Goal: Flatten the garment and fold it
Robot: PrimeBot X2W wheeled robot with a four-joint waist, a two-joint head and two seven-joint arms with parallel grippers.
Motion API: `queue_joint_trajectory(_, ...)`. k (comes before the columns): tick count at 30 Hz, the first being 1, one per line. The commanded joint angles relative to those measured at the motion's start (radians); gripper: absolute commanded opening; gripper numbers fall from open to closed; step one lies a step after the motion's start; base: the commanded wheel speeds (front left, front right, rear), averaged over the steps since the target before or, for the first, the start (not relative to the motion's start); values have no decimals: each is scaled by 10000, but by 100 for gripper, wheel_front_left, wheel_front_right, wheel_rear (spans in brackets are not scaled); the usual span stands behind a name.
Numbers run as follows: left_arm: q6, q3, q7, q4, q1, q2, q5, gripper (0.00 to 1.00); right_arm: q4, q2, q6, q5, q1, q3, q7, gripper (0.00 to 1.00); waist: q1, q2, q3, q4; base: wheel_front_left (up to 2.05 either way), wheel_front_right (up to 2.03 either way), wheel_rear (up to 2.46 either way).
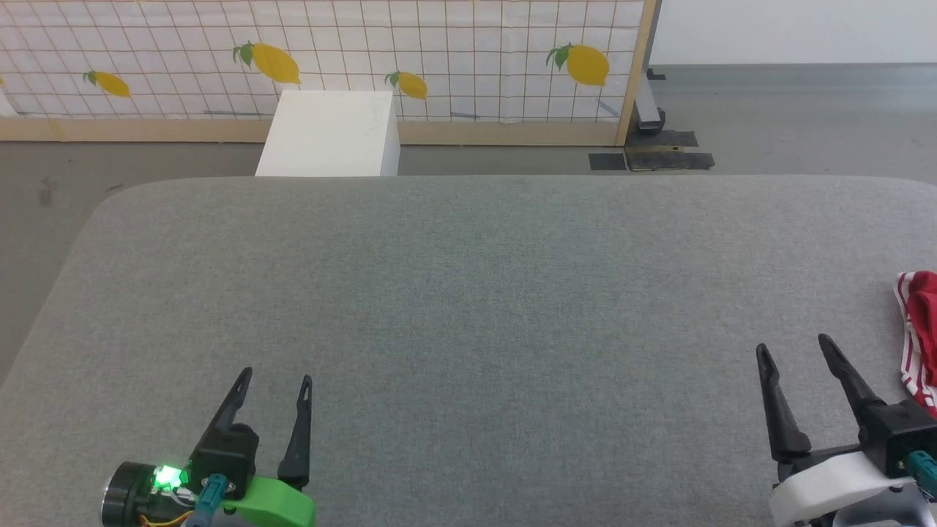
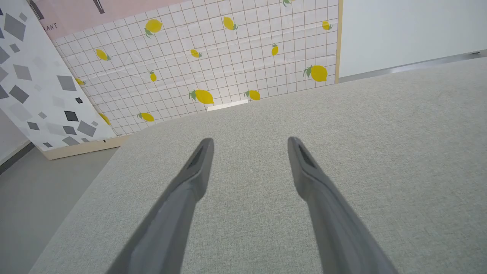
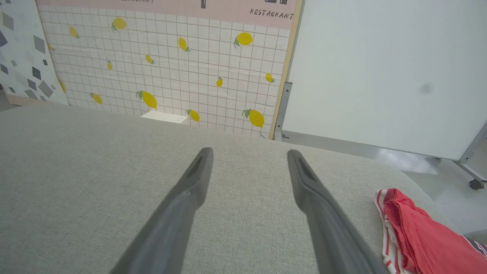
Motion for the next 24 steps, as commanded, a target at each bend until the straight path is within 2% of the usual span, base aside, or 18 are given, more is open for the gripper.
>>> queue_joint_trajectory(1, 94, -32, -50, 37, 75, -22, 16, 100, -18, -1, -15, -19, 56, 47, 34, 100, 1, 0, 18, -17, 0, 0, 0)
queue_joint_trajectory(22, 75, -170, -100, 87, -23, -45, -214, 100, 19, -39, -15, -67, 50, 123, 105, 100, 1, 0, 116, -24, 0, 0, 0)
queue_joint_trajectory(23, 10, -198, -23, 102, -10, -16, -192, 0, 16, -35, 0, 0, 0, 116, 96, 0, 1, 0, 118, -23, 0, 0, 0)
queue_joint_trajectory(24, 13, -216, -26, 109, -10, -10, -197, 0, 15, -36, 0, 0, 2, 113, 94, 0, 1, 0, 119, -23, 0, 0, 0)
